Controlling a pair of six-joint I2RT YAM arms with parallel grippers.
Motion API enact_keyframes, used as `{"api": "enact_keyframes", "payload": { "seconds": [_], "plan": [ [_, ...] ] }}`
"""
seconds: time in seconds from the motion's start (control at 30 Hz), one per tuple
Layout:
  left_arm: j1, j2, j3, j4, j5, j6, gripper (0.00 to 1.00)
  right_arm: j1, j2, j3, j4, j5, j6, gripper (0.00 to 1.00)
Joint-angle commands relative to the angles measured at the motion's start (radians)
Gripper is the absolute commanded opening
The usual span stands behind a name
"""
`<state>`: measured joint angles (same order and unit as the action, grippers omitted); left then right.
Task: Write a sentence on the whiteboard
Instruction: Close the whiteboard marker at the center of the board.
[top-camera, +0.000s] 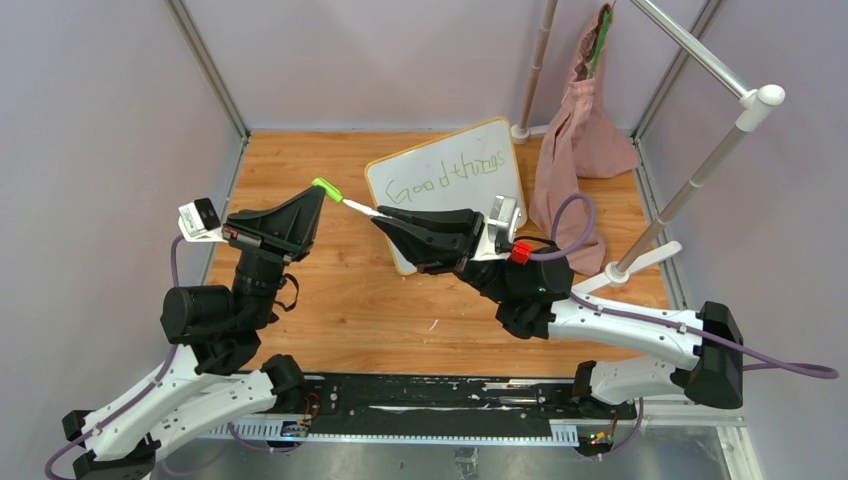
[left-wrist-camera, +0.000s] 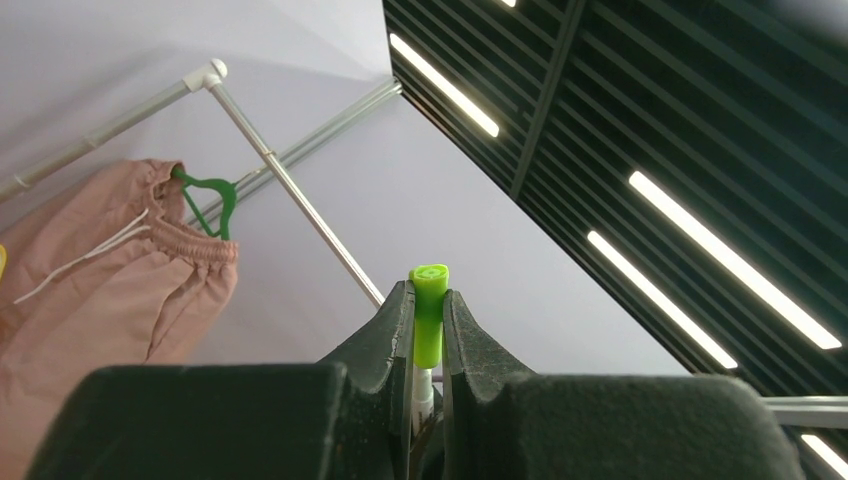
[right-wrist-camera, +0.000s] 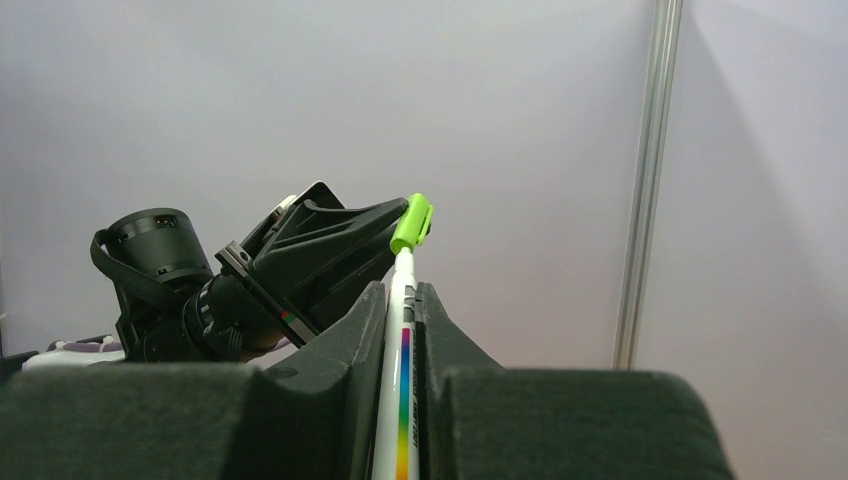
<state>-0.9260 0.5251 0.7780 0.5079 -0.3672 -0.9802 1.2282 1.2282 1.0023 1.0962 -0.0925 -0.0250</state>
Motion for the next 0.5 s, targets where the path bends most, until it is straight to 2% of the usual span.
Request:
{"api": "enact_keyframes", "payload": {
  "seconds": [0.0,0.47],
  "plan": [
    [0.003,-0.002,0.024,0.024,0.018,-0.006,0.00,0.013,-0.003,0.028,0.037,0.014,0.003,0.00],
    [0.003,0.050,0.030,0.026,0.109,-0.065,0.00,0.013,0.014,0.041,0.056,0.020,-0.019,0.00]
  ]
}}
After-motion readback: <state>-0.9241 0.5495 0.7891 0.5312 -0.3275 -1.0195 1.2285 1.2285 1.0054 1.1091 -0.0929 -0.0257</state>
